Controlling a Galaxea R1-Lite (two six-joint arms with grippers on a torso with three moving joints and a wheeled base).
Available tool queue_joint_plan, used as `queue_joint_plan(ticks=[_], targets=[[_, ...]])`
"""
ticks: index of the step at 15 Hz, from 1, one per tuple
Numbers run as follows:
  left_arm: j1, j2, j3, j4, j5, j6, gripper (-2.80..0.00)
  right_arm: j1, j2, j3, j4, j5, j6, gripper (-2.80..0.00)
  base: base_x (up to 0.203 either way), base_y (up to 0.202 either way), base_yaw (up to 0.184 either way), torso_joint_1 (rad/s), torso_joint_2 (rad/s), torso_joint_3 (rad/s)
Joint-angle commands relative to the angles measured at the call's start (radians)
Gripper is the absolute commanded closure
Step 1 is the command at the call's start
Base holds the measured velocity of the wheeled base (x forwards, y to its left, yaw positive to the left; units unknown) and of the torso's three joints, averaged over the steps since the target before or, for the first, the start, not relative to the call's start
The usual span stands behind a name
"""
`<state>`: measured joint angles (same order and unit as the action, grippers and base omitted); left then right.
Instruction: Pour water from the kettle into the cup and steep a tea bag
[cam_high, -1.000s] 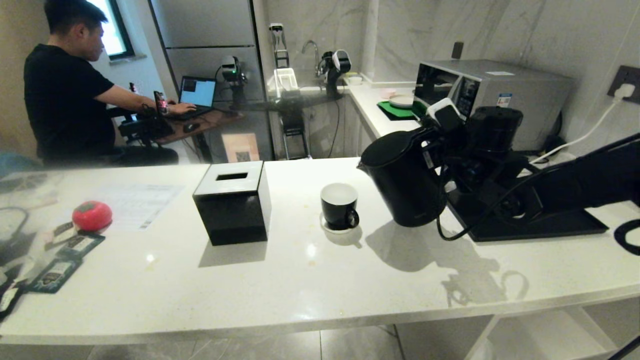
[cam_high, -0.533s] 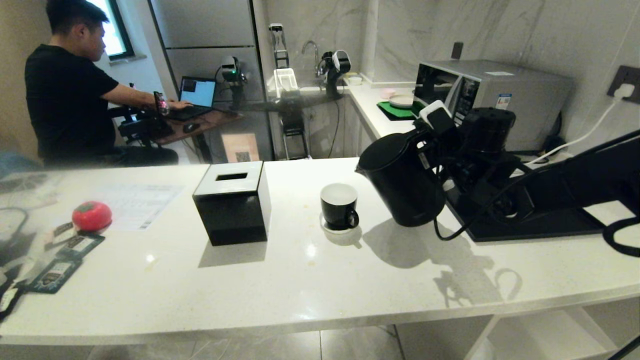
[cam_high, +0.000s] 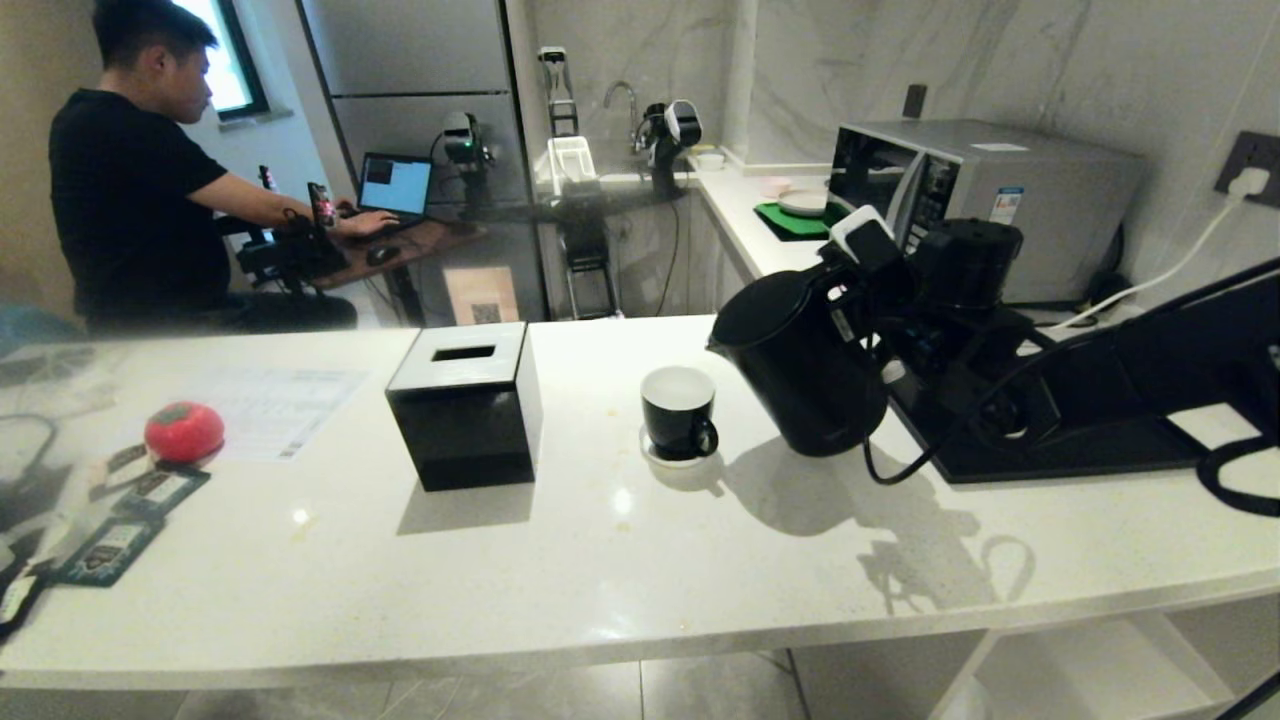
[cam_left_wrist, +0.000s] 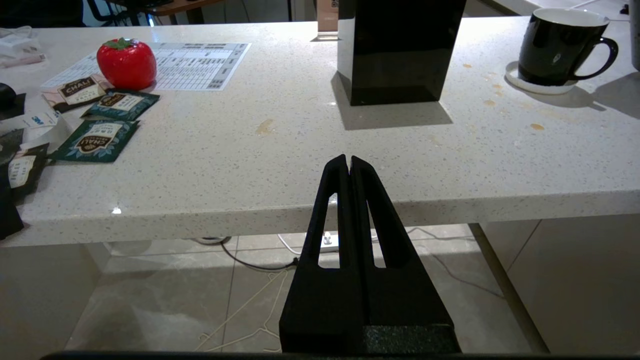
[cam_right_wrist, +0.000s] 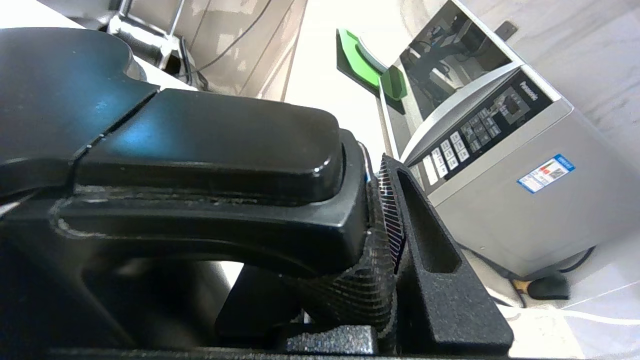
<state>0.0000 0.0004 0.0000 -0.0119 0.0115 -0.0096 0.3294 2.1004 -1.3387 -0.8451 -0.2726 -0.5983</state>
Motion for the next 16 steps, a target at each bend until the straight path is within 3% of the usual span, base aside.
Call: queue_joint_plan(ticks=[1,16], targets=[[0.000,0.000,0.000,0.000,0.001,0.000,0.00,0.000,0.001,0.000,-0.006,0.000,-0.018,0.00,0.000,0.000,0.000,0.000,0.00,0.000],[0.000,0.000,0.000,0.000,0.001,0.000,0.00,0.005,0.021,-0.042,-0.001,0.009,-0.102,0.00,0.000,0.000,0.000,0.000,0.00,0.000]])
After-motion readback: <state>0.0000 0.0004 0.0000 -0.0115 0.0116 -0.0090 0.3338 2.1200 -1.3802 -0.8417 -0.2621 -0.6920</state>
